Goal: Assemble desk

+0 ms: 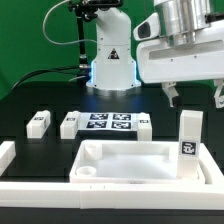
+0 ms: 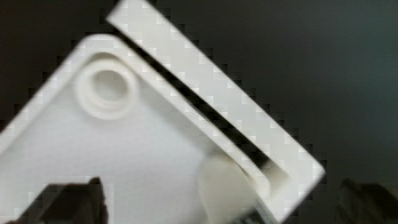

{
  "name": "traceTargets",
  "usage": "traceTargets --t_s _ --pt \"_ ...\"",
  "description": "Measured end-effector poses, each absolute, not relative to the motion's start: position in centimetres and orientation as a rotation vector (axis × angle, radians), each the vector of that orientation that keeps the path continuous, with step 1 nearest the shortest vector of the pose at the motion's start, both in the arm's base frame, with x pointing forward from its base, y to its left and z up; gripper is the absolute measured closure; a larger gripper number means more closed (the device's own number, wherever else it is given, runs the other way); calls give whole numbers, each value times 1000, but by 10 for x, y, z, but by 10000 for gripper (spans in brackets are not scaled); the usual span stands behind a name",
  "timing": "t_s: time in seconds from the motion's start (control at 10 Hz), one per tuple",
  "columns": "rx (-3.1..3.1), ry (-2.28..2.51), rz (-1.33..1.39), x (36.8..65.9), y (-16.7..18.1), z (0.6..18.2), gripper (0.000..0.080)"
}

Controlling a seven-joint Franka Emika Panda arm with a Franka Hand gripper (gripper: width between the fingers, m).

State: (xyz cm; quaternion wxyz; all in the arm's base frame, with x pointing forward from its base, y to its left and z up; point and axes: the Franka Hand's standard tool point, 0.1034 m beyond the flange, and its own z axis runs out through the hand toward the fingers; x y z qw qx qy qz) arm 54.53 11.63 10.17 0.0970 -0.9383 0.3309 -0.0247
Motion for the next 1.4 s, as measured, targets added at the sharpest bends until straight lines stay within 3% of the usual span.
traceTargets --t_s 0.2,0.7,0.8,1.1,1.4 --pt "-2875 789 -71 526 112 94 151" --pt "-2977 315 -120 528 107 91 151" --pt "-3005 183 -111 516 97 79 151" --pt "-3034 118 -36 493 65 63 151" --pt "-3012 119 85 489 72 64 151"
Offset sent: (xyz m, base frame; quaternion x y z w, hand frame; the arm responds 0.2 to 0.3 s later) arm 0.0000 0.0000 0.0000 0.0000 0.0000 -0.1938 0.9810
